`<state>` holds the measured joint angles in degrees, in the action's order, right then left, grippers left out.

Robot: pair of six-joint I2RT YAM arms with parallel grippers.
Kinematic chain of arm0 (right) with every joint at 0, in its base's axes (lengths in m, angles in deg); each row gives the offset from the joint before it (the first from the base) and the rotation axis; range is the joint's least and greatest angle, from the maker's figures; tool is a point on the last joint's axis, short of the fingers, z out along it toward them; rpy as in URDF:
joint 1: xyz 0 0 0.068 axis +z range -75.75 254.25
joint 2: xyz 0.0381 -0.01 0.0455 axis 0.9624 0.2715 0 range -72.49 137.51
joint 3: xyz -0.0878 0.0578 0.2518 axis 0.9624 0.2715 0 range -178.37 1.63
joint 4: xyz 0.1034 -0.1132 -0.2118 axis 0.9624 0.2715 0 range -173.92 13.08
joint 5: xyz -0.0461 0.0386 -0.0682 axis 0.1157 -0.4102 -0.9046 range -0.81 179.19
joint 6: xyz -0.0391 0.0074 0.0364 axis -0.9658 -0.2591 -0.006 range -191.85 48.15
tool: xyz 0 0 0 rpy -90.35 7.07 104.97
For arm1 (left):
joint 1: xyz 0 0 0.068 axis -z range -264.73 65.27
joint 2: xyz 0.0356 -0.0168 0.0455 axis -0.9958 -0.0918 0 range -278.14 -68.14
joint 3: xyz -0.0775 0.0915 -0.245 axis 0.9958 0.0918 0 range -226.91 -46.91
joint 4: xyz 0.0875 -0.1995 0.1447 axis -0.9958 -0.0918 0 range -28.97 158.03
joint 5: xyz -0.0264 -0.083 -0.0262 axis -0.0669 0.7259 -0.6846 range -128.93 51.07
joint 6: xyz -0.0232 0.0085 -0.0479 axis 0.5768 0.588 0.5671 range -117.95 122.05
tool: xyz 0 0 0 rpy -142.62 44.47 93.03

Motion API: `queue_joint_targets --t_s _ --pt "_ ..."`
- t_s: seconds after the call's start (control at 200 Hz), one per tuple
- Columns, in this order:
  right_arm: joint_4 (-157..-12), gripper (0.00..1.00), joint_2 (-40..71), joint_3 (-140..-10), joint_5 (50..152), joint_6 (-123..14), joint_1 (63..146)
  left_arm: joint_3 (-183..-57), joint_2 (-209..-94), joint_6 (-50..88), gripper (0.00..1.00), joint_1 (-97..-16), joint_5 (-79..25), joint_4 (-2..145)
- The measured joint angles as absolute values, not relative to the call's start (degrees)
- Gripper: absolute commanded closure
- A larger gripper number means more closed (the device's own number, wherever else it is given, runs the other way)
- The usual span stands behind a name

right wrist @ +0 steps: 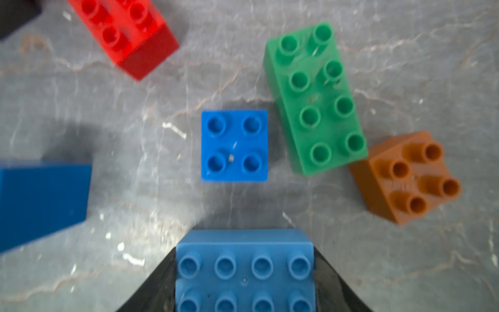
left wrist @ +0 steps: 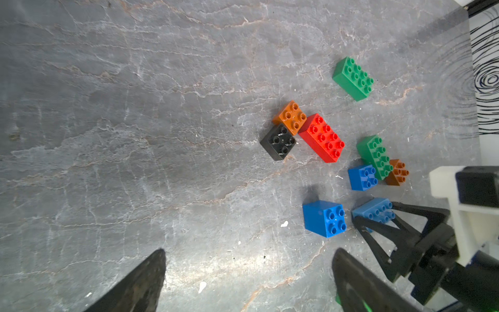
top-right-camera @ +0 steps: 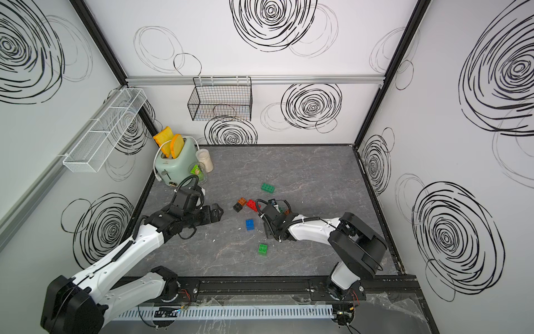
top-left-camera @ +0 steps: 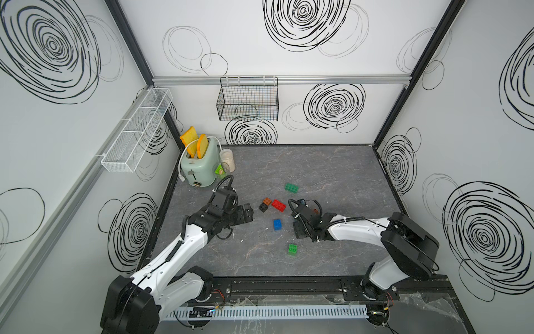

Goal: Assemble the letter f with lego
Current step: Pick up the lego brick from the center of the board, then assemble the lego brick with the lego brick.

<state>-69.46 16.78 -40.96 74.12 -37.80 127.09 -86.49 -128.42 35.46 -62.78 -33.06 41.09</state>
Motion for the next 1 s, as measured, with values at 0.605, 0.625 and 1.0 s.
queue_joint_targets --t_s 0.605,0.625,1.0 --pt "-62.11 0.39 19.34 -56.26 77.4 -38.42 132.36 -80.71 -130.05 36.71 0.02 -68.87 -15.84 48.3" --pt "-62.09 0.39 19.97 -56.58 77.64 -38.39 132.64 -80.3 -130.08 36.9 0.02 -69.42 -15.29 48.5" --pt "-62.05 0.39 27.01 -62.51 79.21 -37.13 135.57 -79.43 -129.14 38.11 0.02 -75.61 -12.38 49.2"
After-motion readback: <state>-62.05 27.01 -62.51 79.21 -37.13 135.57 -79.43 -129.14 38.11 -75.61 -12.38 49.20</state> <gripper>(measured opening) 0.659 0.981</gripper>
